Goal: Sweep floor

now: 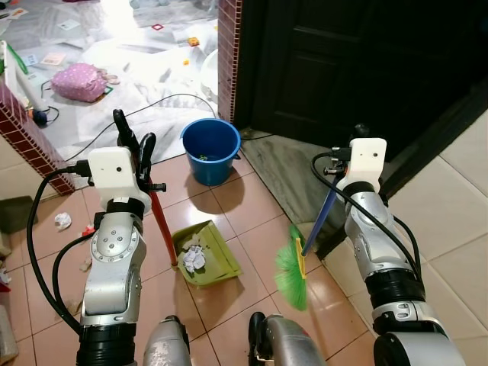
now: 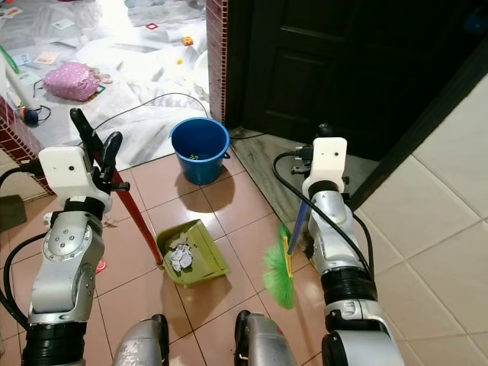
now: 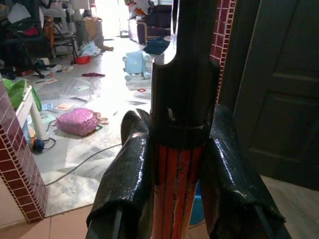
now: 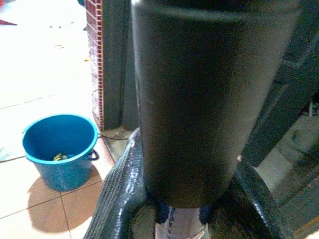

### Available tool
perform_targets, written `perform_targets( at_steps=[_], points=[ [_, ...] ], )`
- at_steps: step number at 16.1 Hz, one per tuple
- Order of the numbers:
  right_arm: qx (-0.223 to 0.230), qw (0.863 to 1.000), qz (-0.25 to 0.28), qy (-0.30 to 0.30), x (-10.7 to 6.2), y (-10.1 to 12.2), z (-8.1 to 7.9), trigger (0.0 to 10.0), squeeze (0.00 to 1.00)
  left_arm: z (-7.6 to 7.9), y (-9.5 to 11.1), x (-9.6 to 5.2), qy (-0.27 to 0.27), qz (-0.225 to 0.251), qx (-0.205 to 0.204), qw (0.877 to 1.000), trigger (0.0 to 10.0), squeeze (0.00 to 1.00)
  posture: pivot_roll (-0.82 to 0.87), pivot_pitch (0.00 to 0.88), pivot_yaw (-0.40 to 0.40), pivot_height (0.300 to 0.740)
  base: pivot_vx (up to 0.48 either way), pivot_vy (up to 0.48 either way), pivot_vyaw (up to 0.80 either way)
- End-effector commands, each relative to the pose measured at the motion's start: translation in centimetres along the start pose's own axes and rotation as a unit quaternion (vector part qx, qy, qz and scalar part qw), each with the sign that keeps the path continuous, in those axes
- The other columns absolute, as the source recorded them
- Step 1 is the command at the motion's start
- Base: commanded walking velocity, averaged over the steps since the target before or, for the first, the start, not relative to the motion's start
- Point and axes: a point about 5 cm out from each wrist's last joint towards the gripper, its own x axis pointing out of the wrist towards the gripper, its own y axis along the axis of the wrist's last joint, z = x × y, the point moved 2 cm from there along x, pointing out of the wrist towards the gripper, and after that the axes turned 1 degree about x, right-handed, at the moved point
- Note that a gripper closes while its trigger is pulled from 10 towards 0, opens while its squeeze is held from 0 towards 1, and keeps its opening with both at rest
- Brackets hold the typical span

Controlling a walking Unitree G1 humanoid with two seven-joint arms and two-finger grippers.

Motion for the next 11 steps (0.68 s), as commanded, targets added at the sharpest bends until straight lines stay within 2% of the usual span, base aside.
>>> perform_targets(
  at_steps=[1, 4, 7, 11],
  points=[
    [-0.005, 1.000, 0.013, 0.009, -0.1, 0.4, -0.3, 10.0, 0.00, 0.2, 1.7, 0.3, 0.001, 0.039, -0.006, 0.999, 10.0, 0.00, -0.03, 0.160, -0.052, 0.740, 0.000, 0.000, 0.00],
    [-0.014, 1.000, 0.018, 0.003, 0.0, 0.6, 0.0, 10.0, 0.00, -0.7, 3.7, 0.8, 0.032, 0.070, -0.007, 0.997, 10.0, 0.00, -0.03, 0.158, -0.047, 0.740, 0.000, 0.000, 0.00],
    [-0.014, 1.000, 0.009, 0.006, 0.0, 0.1, 0.1, 10.0, 0.00, -2.6, 7.8, 2.0, 0.085, 0.133, -0.003, 0.988, 10.0, 0.00, -0.03, 0.153, -0.050, 0.740, 0.000, 0.000, 0.00],
    [-0.012, 1.000, 0.001, 0.021, -0.1, -0.4, -0.6, 10.0, 0.00, -3.4, 10.5, 2.7, 0.097, 0.175, 0.005, 0.980, 10.0, 0.00, -0.02, 0.143, -0.057, 0.740, 0.000, 0.000, 0.00]
  ],
)
